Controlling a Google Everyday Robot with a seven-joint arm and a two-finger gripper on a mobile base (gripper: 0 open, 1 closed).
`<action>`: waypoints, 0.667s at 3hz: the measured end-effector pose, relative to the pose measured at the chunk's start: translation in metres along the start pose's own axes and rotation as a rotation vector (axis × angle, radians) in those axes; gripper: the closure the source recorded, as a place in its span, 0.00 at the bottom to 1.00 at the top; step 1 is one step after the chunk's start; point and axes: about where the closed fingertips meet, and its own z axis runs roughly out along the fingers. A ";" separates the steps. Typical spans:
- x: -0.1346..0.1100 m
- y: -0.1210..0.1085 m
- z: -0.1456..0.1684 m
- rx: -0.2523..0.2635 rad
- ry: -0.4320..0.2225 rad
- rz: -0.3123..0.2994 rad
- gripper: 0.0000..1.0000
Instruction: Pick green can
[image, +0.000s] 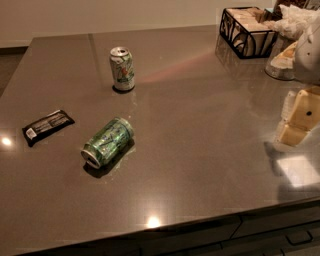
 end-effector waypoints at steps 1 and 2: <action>-0.042 0.002 0.015 -0.032 -0.037 -0.158 0.00; -0.087 0.004 0.038 -0.071 -0.063 -0.298 0.00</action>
Offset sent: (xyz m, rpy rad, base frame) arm 0.0397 0.1423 -0.0364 -0.0264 0.0377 0.4908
